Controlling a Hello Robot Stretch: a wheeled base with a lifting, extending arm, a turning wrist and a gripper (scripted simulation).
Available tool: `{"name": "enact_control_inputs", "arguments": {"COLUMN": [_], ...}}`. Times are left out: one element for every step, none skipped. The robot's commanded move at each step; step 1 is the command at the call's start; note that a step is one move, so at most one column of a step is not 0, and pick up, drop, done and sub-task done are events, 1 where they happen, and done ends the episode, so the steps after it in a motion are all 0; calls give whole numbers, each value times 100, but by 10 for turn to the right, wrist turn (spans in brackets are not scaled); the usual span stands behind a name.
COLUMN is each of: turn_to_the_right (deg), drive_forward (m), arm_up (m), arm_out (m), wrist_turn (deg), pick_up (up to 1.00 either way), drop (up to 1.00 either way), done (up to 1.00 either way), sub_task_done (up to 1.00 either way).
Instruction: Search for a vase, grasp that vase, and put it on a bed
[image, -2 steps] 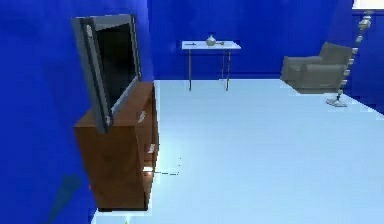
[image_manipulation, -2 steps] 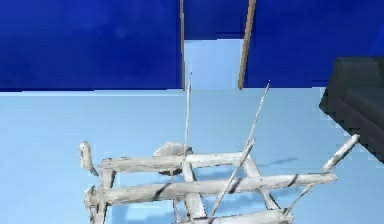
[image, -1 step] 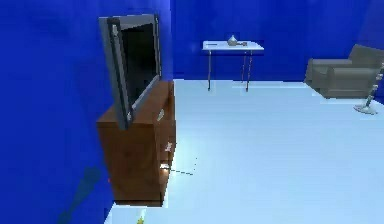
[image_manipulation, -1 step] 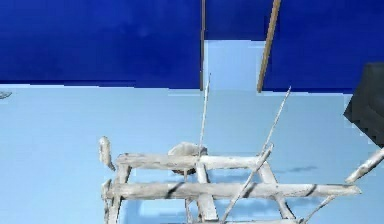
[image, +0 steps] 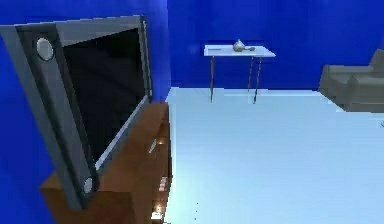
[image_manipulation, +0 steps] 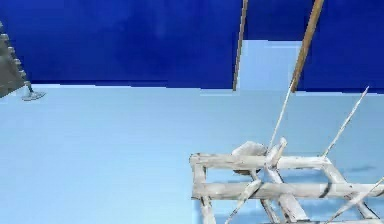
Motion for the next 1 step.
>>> {"name": "enact_control_inputs", "arguments": {"turn_to_the_right": [420], "drive_forward": [0], "arm_up": [0], "arm_out": [0], "wrist_turn": [0], "pick_up": [0], "drop": [0], "done": [0], "sub_task_done": [0]}}
